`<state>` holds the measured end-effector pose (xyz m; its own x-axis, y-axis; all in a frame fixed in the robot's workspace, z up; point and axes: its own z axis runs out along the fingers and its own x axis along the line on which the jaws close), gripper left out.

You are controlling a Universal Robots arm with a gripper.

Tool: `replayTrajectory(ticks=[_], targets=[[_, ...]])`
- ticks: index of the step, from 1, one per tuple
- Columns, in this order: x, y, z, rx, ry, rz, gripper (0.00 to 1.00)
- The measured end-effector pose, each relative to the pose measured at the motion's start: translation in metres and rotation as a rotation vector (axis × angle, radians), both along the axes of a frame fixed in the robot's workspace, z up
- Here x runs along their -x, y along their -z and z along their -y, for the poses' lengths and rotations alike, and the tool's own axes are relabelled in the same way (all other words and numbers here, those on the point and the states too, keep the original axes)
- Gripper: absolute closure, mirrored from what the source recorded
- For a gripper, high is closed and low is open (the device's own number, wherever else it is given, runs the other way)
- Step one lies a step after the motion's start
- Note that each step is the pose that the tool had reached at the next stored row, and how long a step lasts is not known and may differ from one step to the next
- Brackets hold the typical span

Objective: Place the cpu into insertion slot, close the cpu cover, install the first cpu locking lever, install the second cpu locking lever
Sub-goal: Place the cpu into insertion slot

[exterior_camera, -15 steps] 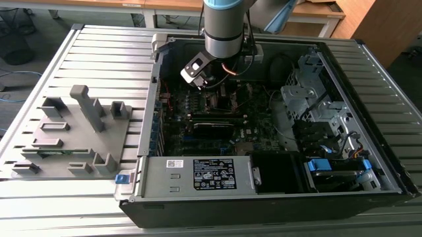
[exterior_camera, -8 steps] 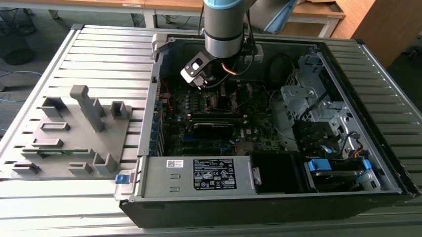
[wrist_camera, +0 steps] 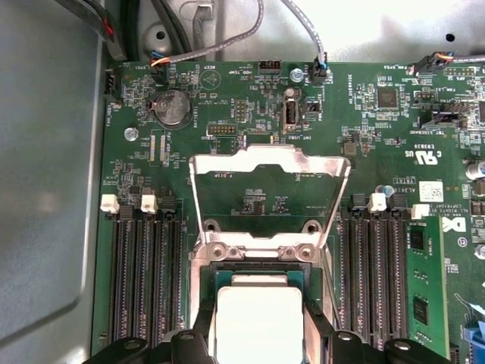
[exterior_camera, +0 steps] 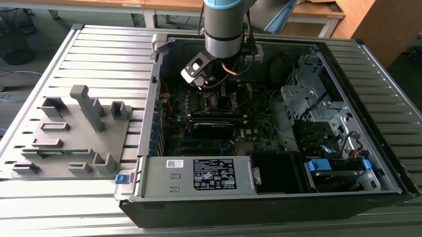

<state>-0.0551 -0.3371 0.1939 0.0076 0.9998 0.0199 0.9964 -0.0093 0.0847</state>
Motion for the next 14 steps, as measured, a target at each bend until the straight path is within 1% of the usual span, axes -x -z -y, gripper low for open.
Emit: replayTrajectory(ticks=[4,14], targets=[[0.0000,0.0001,0.0000,0.0001,-0.007,0.0000,0.46],[-0.0002,0.0002,0.0009,0.0004,-0.007,0.0000,0.46]])
